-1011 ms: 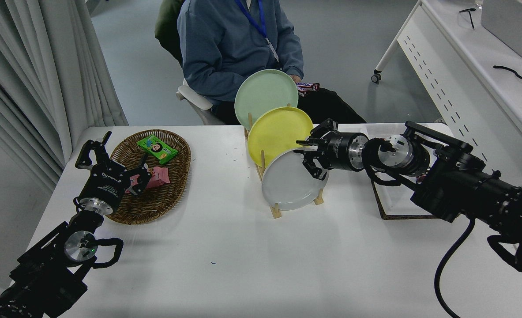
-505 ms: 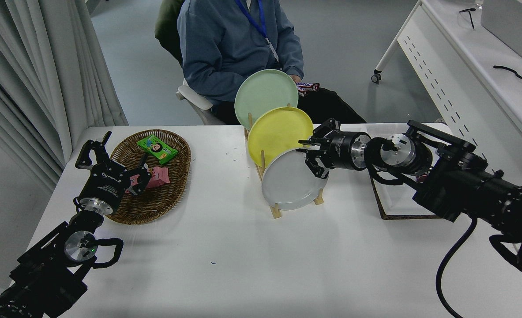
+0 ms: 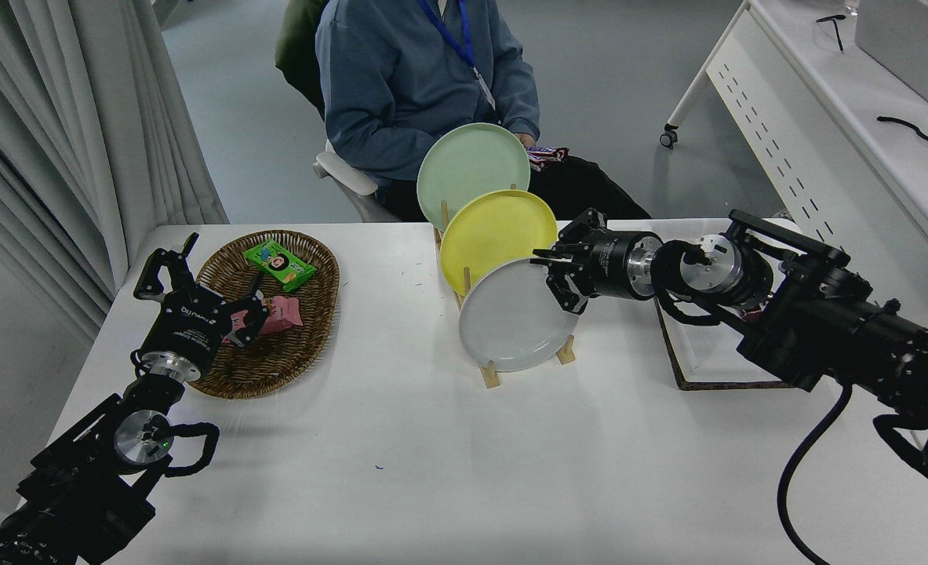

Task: Place the plate on the table

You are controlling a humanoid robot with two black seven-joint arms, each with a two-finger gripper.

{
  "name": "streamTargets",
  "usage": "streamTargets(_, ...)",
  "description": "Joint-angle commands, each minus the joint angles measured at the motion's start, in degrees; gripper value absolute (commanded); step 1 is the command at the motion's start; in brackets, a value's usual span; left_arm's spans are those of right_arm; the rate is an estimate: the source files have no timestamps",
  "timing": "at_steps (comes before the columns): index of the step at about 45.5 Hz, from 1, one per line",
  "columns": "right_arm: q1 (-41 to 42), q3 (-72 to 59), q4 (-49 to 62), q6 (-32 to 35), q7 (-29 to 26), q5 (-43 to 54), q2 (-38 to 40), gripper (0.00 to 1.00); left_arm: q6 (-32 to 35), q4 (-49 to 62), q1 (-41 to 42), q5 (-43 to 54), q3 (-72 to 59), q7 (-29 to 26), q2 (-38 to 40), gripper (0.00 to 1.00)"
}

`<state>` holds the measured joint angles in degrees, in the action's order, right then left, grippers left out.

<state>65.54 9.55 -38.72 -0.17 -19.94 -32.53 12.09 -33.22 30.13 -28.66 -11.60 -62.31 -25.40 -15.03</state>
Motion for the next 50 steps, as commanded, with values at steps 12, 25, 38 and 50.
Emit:
streamTargets(12, 4.42, 0.91, -3.55, 0.26, -0.63, -0.08, 5.48, 0.00, 0.00, -0.07, 0.00, 0.00, 0.00, 0.00, 0.00, 1.00)
streamTargets(25, 14.35, 1.96, -9.00, -1.14, -3.18, -2.80, 12.96, 0.00, 0.00, 0.02, 0.00, 0.00, 0.00, 0.00, 0.00, 1.00)
streamTargets(38, 20.24, 2.76, -14.28, -9.31, -4.59, -11.41, 14.80, 0.00, 0.00, 0.02, 0.00, 0.00, 0.00, 0.00, 0.00, 1.00)
streamTargets(50, 20.07, 3.81, -17.44, -18.54, -4.67, -19.68, 12.87, 0.00, 0.08, 0.02, 0.00, 0.00, 0.00, 0.00, 0.00, 1.00)
